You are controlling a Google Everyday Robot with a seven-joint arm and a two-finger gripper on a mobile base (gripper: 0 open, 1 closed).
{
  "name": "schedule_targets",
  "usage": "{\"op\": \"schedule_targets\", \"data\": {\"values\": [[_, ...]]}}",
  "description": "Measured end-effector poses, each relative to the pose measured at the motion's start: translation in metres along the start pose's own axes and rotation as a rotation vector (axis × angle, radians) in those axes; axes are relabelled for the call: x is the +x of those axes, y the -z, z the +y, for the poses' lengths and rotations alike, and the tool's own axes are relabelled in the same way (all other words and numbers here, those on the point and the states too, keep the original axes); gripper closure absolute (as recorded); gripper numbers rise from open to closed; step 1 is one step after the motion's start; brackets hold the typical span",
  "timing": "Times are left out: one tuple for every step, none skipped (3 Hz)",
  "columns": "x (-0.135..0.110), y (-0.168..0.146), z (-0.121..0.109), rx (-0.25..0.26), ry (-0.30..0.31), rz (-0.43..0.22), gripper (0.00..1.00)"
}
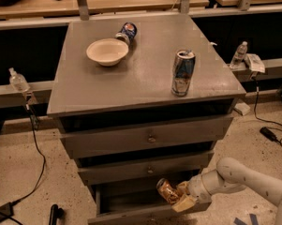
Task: Place orange can into bottom drawer
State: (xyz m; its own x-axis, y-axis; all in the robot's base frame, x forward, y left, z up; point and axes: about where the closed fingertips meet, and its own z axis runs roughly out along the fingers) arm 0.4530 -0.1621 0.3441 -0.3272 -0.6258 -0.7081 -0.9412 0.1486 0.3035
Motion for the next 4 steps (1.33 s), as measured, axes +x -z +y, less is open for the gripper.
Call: {"op": "schedule_targets", "data": {"values": [[0.012, -0.01, -0.015, 0.028, 0.003, 0.062, 1.0], [0.026, -0.019, -0.03, 0.069, 0.006, 0.138, 1.0], [0.038, -0.027, -0.04, 0.094, 0.02, 0.177, 1.0], [0.048, -0.031, -0.048, 0.115, 0.046, 0.191, 1.0]]}}
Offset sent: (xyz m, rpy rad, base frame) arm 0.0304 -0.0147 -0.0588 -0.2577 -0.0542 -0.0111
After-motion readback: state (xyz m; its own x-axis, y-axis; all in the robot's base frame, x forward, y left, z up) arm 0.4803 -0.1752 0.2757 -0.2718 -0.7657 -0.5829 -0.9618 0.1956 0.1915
